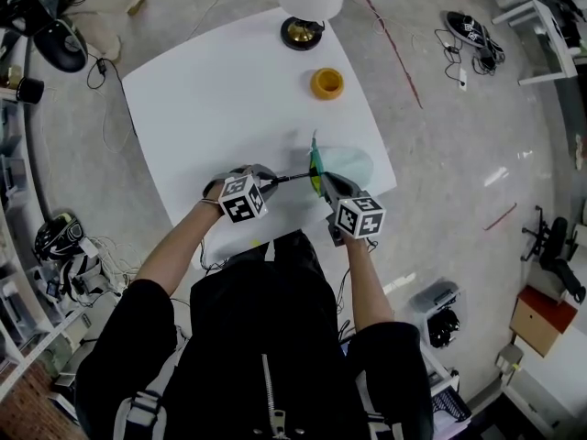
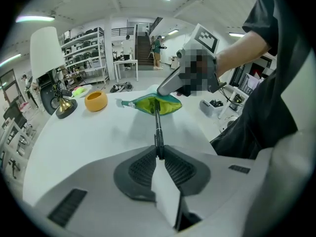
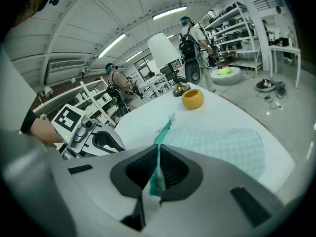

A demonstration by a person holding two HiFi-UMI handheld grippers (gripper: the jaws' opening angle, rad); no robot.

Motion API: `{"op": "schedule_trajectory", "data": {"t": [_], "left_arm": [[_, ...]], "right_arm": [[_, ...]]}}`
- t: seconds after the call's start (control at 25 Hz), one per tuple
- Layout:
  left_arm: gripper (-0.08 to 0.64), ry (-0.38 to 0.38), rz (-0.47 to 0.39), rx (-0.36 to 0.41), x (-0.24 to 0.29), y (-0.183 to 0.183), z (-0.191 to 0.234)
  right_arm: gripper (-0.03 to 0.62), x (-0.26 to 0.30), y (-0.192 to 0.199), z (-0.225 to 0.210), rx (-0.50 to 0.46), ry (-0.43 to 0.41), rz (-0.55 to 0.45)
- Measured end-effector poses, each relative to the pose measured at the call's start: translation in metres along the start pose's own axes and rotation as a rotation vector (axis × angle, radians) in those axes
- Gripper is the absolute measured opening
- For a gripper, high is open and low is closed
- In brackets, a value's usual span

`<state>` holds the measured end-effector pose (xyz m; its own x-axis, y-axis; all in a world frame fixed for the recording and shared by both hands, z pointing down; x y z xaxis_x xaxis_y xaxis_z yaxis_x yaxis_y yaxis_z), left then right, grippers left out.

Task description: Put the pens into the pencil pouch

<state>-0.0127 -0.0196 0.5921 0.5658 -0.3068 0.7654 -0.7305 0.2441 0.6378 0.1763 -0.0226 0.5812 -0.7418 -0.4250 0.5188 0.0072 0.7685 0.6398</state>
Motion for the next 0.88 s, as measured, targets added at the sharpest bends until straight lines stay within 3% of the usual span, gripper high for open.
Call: {"op": "schedule_trajectory", "data": {"t": [0.88], "left_arm": [[0.071, 0.065, -0.017, -0.033, 0.042, -0.049, -0.014]], "right_arm": [[0.025, -0.006, 0.001, 0.004, 0.021, 0.005, -0.025]]}}
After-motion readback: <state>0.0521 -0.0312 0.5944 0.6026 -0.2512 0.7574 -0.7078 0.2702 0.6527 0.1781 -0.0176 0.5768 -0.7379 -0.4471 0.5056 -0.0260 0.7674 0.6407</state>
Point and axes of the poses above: the fingertips, and each gripper's own axes: x forward along the fingers, z to its left, y out of its underside, the point moved 7 cm from there along -x, backward along the fingers, and after that the axes turned 12 degrees about -y, right-handed, at the moved point
